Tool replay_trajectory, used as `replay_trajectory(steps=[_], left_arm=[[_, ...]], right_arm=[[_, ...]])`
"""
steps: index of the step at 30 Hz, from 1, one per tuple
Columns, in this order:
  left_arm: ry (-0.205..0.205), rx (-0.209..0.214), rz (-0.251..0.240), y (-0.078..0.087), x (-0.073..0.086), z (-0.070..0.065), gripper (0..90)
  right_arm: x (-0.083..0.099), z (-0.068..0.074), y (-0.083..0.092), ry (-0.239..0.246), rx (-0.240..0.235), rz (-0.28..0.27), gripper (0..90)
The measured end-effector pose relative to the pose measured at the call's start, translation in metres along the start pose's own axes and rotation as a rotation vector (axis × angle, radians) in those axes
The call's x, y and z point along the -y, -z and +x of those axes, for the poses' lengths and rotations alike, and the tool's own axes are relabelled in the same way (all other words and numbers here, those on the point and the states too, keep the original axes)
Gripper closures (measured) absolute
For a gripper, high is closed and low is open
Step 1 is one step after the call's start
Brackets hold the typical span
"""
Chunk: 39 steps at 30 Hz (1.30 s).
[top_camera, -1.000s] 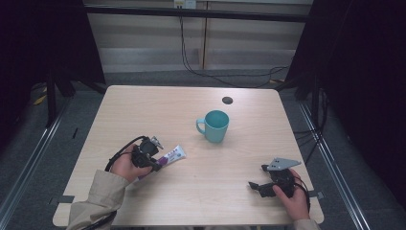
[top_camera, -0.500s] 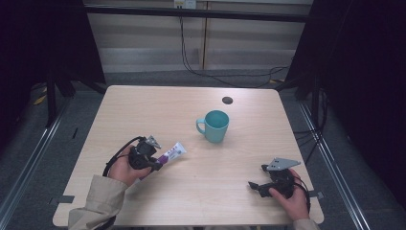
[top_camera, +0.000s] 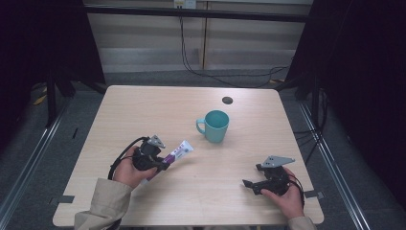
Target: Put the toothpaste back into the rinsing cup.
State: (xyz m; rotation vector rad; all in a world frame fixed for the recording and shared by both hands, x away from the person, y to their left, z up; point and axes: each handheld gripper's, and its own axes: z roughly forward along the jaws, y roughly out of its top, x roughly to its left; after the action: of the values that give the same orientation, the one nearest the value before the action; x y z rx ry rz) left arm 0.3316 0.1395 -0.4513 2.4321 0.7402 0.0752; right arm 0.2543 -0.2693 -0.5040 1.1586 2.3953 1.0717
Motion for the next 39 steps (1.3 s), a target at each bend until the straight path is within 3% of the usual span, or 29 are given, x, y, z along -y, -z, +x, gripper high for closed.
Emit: replay_trajectory(steps=[4, 7, 14, 20, 27, 33, 39], left_arm=[[-0.001, 0.009, -0.027, -0.003, -0.008, -0.007, 72.6], [0.009, 0.008, -0.052, -0.006, -0.013, -0.013, 72.7], [0.007, 0.021, -0.087, -0.011, -0.021, -0.023, 72.7], [0.008, 0.033, -0.129, -0.016, -0.027, -0.033, 72.8], [-0.025, 0.048, -0.143, -0.02, -0.038, -0.044, 72.8], [-0.027, 0.053, -0.149, -0.025, -0.044, -0.051, 72.8], [-0.044, 0.06, -0.16, -0.029, -0.051, -0.058, 72.8]], right_arm=[[-0.013, 0.006, -0.002, -0.004, -0.026, -0.029, 18.7], [-0.022, 0.011, -0.005, -0.008, -0.031, -0.022, 20.1], [-0.041, 0.019, -0.009, -0.053, -0.07, -0.047, 23.1], [-0.057, 0.025, -0.01, -0.023, -0.074, -0.043, 23.7], [-0.068, 0.03, -0.014, -0.044, -0.085, -0.027, 27.3], [-0.076, 0.03, -0.013, -0.095, -0.153, -0.073, 29.0], [-0.084, 0.031, -0.012, -0.089, -0.163, -0.08, 29.3]])
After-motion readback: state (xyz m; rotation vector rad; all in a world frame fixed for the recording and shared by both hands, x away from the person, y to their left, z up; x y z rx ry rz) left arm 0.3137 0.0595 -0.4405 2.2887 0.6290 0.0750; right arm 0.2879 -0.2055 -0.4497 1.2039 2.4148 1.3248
